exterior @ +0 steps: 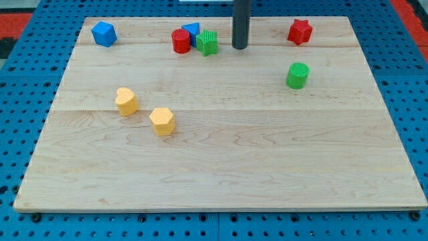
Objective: Separate the red circle from the blue triangle
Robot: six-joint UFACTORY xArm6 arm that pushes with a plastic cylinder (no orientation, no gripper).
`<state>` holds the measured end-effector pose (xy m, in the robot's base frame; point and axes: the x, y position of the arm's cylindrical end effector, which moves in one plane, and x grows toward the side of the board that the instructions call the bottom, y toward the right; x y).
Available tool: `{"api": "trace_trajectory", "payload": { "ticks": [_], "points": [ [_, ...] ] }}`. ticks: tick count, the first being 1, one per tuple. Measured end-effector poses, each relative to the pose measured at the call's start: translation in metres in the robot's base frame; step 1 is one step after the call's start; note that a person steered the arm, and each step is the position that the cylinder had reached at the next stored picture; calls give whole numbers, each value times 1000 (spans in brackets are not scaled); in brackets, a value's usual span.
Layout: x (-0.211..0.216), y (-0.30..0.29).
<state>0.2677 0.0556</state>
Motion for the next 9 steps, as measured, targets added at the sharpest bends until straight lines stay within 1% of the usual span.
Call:
{"api": "trace_trajectory", "payload": {
  "ticks": [1, 2, 3, 4, 5, 6, 7, 8, 9],
  "points": [
    [-17, -32],
    [14, -71],
    [85, -95],
    [101, -108],
    [84, -197],
    [29, -197],
    [-20, -171],
    [-45, -160],
    [21, -118]
  ]
}}
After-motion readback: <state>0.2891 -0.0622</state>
